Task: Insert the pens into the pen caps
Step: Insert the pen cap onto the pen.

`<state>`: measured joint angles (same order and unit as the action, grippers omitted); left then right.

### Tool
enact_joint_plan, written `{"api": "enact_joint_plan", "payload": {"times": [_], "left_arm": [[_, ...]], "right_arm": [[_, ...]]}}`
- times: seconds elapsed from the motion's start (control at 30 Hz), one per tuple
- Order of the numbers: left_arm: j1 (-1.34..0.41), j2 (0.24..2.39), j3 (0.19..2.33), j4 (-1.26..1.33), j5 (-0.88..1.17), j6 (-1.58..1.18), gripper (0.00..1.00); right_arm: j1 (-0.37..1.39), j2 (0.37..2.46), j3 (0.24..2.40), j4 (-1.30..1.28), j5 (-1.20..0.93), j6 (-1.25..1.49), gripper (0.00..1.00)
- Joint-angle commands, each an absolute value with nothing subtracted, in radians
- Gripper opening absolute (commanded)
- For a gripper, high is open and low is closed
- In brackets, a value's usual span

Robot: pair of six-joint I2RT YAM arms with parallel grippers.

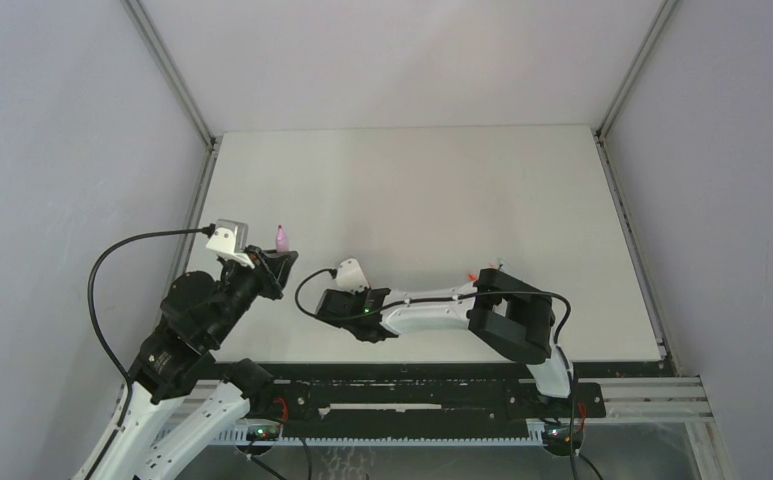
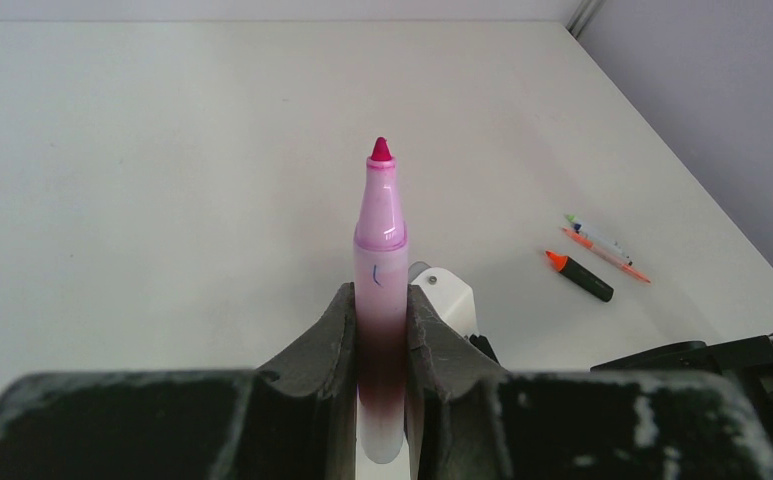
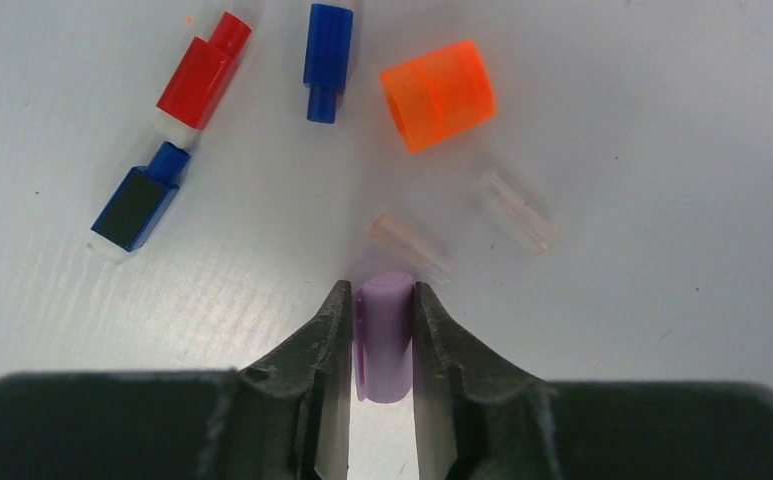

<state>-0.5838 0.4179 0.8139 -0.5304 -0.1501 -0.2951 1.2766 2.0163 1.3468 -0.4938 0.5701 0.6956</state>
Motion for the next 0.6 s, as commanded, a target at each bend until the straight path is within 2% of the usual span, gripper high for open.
{"api": "enact_joint_plan", "payload": {"times": [0.0,0.1,0.27,0.43,0.57], "left_arm": [[-0.575,0.412,0.79,-0.494,-0.137,-0.28,0.0],[-0.575,0.412,0.79,-0.493,-0.138,-0.283,0.0],[-0.575,0.41,0.786,-0.491,-0.135,-0.293,0.0],[-0.575,0.395,0.765,-0.458,-0.067,-0.35,0.0],[-0.575,0.368,0.663,-0.337,0.059,-0.446,0.0]], "right_arm": [[1.27,2.013,1.395,-0.533,0.579,0.672,0.17],[1.27,1.988,1.394,-0.549,0.589,0.664,0.14],[1.264,1.924,1.382,-0.559,0.586,0.656,0.0],[1.23,1.764,1.293,-0.469,0.504,0.64,0.0],[1.182,1.608,1.192,-0.353,0.397,0.626,0.0]]}}
